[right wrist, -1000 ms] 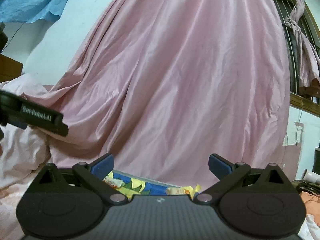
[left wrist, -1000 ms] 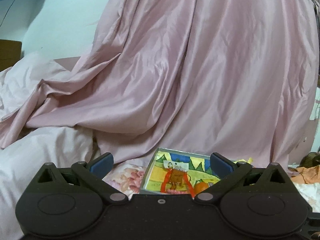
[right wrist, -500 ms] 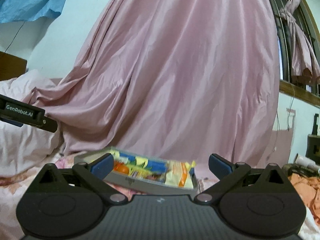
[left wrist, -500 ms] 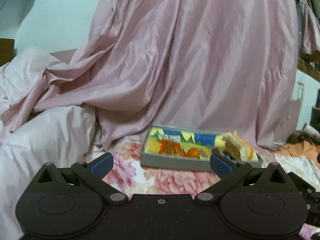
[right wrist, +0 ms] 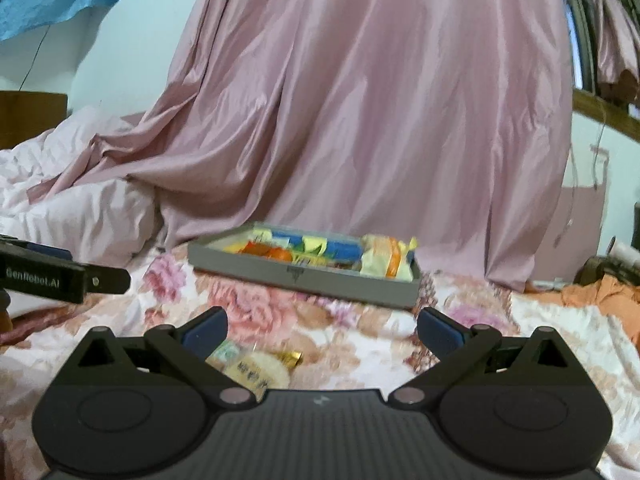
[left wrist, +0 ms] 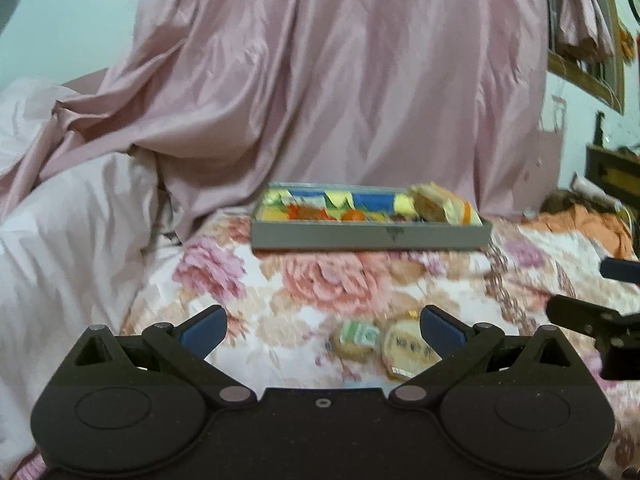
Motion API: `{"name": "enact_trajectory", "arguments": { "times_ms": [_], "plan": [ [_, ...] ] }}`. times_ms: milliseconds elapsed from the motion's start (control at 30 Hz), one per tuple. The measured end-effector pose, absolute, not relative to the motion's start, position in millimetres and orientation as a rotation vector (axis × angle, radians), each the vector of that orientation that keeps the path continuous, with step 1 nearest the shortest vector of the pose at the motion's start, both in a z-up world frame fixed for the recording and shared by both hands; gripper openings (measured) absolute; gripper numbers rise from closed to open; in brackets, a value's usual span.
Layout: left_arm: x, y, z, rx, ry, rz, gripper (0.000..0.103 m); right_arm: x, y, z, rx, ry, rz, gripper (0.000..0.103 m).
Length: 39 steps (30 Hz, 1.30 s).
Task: Organize snacks
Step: 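Move both grippers toward the sausage pack and round rice cake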
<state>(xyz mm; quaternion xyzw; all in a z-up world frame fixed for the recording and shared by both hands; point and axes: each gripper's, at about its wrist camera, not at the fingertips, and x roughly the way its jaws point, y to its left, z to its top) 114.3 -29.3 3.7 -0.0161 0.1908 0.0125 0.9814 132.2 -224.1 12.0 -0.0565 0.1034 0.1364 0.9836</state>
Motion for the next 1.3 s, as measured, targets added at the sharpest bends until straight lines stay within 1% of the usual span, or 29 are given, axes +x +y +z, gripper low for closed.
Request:
{"name": "enact_trajectory", "arguments": {
  "times_ms": [367,833,1167,1300],
  "plan": [
    [122,-34,-26,0.002,0.509,-0.067,0.102,150,-208,-11,-0.168,0.427,0.301,0.103],
    [141,-34,-49,0.045,0.617,-0.121,0.102,166,-204,-27,-0.182,0.574,0.304,0.103],
    [162,-52,-62,0.097,0.660,-0.267,0.102,198,-221,-30,-0.073,0.681,0.326,0.103],
    [175,-61,-67,0.113,0.687,-0.318,0.102,213,-223,-34,-0.079,0.701,0.347,0.103]
  ]
}}
